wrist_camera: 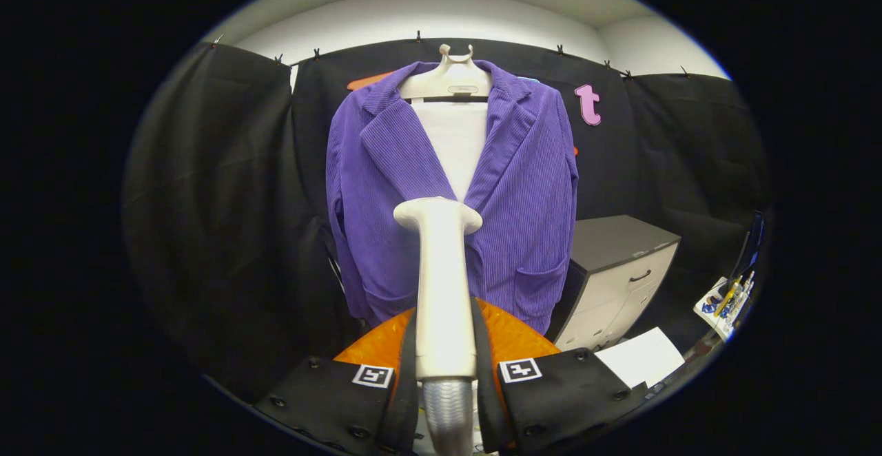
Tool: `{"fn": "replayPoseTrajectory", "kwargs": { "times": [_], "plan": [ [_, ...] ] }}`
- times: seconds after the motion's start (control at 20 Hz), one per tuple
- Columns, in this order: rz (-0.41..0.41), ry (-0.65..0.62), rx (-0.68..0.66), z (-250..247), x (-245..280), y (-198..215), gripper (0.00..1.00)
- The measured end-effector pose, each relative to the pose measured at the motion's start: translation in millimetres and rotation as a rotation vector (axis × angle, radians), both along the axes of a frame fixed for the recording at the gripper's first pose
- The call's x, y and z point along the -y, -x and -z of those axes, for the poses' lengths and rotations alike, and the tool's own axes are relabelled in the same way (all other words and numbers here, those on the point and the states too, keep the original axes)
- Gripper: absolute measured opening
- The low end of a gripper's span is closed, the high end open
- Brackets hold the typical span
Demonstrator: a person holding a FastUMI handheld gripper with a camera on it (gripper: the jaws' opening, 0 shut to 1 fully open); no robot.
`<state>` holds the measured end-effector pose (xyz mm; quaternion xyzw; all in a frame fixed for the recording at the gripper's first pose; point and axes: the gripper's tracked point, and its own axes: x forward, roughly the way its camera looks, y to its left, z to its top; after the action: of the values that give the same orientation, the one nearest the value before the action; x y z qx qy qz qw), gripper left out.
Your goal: Iron the clothes twice with a garment steamer, once on the left side and once on the right side.
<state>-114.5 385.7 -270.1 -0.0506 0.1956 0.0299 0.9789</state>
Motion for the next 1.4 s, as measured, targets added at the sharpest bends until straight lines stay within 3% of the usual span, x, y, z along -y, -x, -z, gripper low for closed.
{"fn": "replayPoseTrajectory", "kwargs": {
  "times": [1.4],
  "plan": [
    [0.04, 0.014, -0.287, 136, 28, 47, 0.43]
  ]
}}
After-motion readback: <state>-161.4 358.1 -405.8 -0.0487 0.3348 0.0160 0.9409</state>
